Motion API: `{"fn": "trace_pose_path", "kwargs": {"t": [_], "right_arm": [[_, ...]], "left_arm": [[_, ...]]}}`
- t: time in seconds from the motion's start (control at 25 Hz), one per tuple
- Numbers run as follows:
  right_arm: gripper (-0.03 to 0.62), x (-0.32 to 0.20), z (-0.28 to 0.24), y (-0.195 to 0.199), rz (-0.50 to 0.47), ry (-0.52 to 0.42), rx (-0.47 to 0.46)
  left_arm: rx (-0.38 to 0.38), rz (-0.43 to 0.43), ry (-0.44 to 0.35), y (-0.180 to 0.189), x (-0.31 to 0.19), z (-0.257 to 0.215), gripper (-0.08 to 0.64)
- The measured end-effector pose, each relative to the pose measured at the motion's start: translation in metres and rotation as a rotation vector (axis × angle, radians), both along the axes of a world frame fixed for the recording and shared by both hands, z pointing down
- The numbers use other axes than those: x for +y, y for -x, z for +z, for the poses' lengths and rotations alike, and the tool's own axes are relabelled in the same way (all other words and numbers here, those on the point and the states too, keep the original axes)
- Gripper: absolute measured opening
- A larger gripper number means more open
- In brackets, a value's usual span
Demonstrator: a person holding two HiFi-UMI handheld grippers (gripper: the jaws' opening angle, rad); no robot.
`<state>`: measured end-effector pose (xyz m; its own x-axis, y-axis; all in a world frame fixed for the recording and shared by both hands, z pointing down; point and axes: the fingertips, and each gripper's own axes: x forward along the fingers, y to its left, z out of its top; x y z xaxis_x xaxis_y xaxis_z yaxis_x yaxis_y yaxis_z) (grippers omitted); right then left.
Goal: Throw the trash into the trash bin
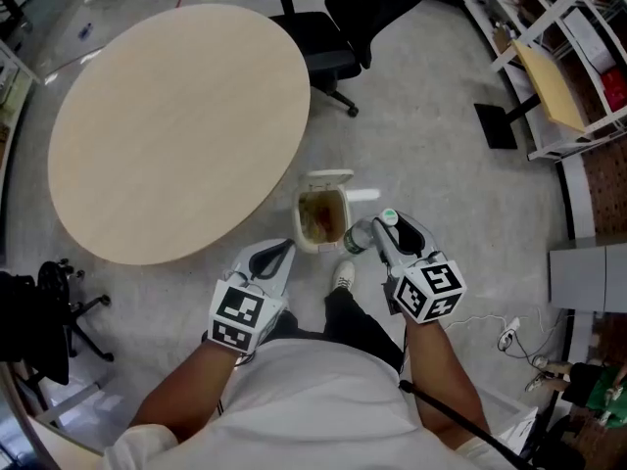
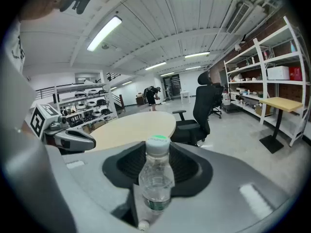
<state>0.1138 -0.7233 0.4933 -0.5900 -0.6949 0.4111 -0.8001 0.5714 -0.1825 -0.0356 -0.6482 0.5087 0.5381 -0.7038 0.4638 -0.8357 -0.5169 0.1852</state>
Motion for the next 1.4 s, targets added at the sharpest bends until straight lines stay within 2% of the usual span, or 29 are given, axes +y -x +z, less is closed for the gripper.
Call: {"fn": "trace_pose_path", "kwargs": {"t": [0.2, 0.4, 0.68, 0.84, 1.08, 1.28, 1.4], "right_arm": [[0.150, -0.025, 0.031, 0.000, -0.043, 0.040, -0.014], [0.150, -0.057, 0.076, 0.002, -0.055, 0.060, -0.071], [0.150, -0.085, 0.179, -0.004, -0.006, 0.200, -0.115], [0.150, -0.096, 0.236, 0.002, 0.003, 0.276, -0.105], [0.150, -0.093, 0.334, 0.029, -0.062, 0.372, -0.032], [0.150, -0.091, 0.389, 0.039, -0.053, 0.464, -0.032], [0.150, -0.089, 0.415, 0.043, -0.049, 0.503, -0.024]], "left_arm": [[-0.020, -0.013, 0.060, -0.021, -0.002, 0.023, 0.008], [-0.060, -0.069, 0.111, -0.028, -0.022, 0.058, 0.008], [-0.161, -0.041, 0.167, -0.056, -0.038, 0.127, 0.008], [-0.159, -0.079, 0.241, -0.058, -0.039, 0.163, 0.008], [-0.150, -0.121, 0.349, -0.057, -0.033, 0.230, 0.008], [-0.130, -0.164, 0.377, -0.057, -0.048, 0.264, 0.008], [-0.127, -0.162, 0.390, -0.061, -0.057, 0.283, 0.008]]}}
